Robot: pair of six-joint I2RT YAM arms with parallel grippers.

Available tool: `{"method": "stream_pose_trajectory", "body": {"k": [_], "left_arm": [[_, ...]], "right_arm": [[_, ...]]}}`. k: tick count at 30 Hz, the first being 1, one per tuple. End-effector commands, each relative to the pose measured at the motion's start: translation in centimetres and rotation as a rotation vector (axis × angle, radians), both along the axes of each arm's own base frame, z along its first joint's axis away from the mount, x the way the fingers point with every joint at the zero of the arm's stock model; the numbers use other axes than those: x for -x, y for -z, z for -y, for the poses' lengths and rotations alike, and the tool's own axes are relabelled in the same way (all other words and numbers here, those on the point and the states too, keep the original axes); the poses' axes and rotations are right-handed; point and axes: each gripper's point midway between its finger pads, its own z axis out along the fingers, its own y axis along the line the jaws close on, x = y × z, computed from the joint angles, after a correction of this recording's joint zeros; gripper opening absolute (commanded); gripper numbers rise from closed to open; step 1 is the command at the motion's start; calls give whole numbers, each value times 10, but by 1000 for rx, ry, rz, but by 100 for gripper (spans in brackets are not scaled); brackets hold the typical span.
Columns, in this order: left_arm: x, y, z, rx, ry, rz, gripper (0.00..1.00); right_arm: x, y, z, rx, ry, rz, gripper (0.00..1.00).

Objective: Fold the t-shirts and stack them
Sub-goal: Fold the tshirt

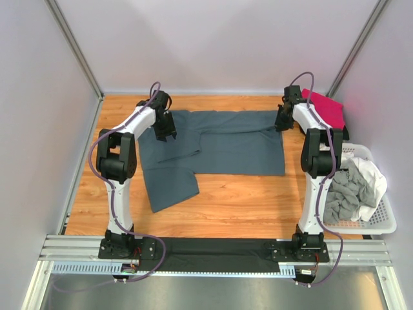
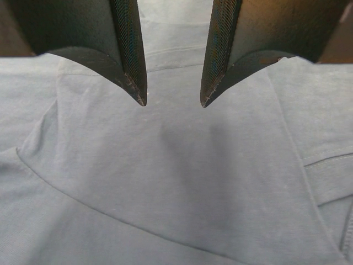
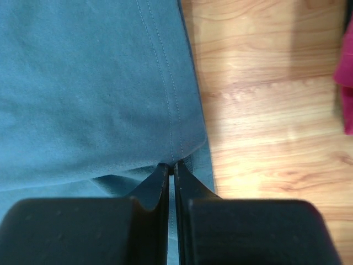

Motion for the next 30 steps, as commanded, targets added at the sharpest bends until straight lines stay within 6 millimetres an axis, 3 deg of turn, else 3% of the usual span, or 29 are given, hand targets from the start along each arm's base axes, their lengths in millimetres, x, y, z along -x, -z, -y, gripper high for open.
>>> {"method": "stream_pose_trajectory", "body": {"k": [1,12,15,19,22,26,30], "left_arm": [[-6,-11,5,7,22,28,50],[-2,-2,2,-11,24,4,50],[-2,-3,0,-17,21,5,50],[-1,-3,-1,-21,18,1,50],[0,-1,0,-18,16,-3,50],[0,0,1,-12,19,-3,50],[-2,-1,1,-11,20,5,50]], "right_arm": [[-13,-16,19,102,20,40,0],[-52,-32,25,151,-18,137,0],[-54,-27,26,156,-20,129,0],[-42,-24,27,158,-13,93,0],[-38,-33,26,153,-10,102,0],[-45,-71,24,142,-6,178,1],[-48,-84,16,95,-15,195,0]]}}
